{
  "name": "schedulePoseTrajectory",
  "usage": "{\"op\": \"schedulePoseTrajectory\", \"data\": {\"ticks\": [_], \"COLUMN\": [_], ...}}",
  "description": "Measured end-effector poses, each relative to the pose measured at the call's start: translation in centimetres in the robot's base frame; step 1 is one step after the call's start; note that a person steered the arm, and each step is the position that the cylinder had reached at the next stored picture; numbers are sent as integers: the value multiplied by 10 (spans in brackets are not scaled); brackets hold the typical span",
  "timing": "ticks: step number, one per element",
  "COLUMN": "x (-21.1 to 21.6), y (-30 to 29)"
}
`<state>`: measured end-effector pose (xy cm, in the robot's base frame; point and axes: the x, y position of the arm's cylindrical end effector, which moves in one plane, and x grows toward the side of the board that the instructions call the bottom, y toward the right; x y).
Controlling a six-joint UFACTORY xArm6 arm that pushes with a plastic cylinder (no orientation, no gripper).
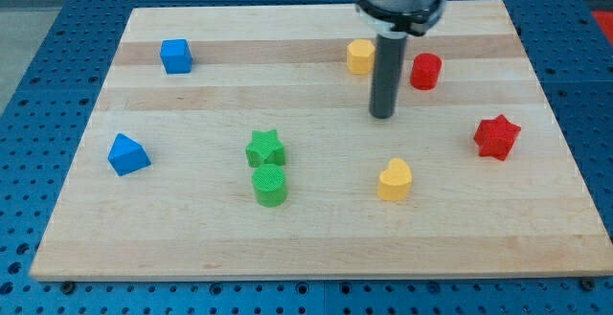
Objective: Move the red circle left side of the board
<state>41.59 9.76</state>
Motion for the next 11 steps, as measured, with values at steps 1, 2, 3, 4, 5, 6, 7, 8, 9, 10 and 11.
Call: {"op": "schedulePoseTrajectory", "data": {"ticks": [1,2,3,4,5,6,7,8,9,10,11], "x": [0,0,-28,-56,-94,-95,-92,-83,-70,-52,-37], "y": [63,73,114,117,117,105,88,74,60,45,29]}}
